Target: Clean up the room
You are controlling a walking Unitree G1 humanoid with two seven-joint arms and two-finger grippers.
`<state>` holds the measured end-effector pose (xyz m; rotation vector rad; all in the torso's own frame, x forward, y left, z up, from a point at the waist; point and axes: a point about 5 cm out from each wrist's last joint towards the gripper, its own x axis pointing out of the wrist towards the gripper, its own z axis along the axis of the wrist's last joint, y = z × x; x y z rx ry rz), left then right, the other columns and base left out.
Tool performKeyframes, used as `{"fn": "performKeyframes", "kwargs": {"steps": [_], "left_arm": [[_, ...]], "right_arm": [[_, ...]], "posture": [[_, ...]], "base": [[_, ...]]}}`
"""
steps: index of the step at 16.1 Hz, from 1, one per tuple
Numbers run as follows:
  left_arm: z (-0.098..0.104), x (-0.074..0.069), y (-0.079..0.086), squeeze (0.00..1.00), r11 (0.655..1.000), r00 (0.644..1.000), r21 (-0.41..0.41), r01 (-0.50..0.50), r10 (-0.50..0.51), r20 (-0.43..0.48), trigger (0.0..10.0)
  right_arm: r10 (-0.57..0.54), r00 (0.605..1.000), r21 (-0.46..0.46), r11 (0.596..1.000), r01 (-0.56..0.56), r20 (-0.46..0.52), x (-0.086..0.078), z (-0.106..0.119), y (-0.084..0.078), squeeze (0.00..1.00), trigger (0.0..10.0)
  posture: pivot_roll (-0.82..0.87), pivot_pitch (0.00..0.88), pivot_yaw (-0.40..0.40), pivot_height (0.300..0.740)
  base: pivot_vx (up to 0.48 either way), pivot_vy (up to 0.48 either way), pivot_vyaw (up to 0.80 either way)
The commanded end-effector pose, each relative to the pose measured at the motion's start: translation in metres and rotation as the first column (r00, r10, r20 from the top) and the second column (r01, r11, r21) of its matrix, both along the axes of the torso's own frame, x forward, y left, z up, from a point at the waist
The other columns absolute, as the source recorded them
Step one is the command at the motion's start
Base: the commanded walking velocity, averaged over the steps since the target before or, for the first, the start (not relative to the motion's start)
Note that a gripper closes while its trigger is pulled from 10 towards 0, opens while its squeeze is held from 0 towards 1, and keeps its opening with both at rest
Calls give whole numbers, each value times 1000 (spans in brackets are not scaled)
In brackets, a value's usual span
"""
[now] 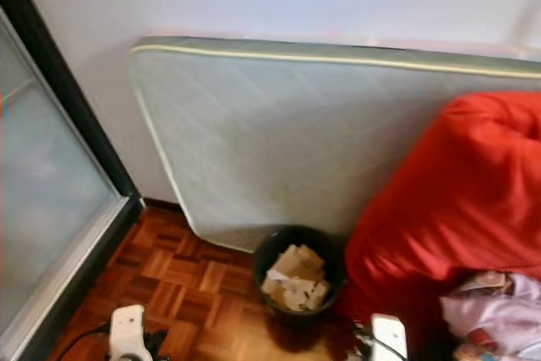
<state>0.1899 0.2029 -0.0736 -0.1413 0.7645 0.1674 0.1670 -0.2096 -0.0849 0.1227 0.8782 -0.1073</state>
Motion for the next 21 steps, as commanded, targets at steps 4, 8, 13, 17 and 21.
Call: {"fn": "performKeyframes", "kwargs": {"steps": [4, 8, 13, 17, 21], "left_arm": [[-1, -1, -2, 0, 1000, 1000, -3, 3, -3, -13, 10000], [0, 0, -1, 0, 1000, 1000, 0, 1, -1, -4, 10000], [0, 0, -1, 0, 1000, 1000, 3, 1, -1, -5, 10000], [0, 0, -2, 0, 1000, 1000, 3, 0, 0, -5, 10000], [0, 1, -2, 0, 1000, 1000, 1, 1, -1, -3, 10000]], "right_arm": [[-24, 999, -11, 1000, 23, -41, -17, -5, -8, 0, 10000], [-14, 999, -5, 1000, 14, -32, -13, -6, 1, 0, 10000], [3, 1000, 4, 1000, -3, -18, -5, -5, 14, 0, 10000], [20, 1000, -4, 1000, -20, -16, -10, -5, 5, 0, 10000], [7, 1000, -4, 1000, -7, 6, 7, 2, 4, 0, 10000]], "posture": [[-26, 0, 49, 740], [-25, 0, 48, 740], [-25, 0, 52, 740], [-23, 0, 50, 740], [-25, 0, 49, 740]], "base": [[0, 0, 0], [134, 0, 0], [283, 0, 0], [281, 0, 0], [284, 0, 397]]}}
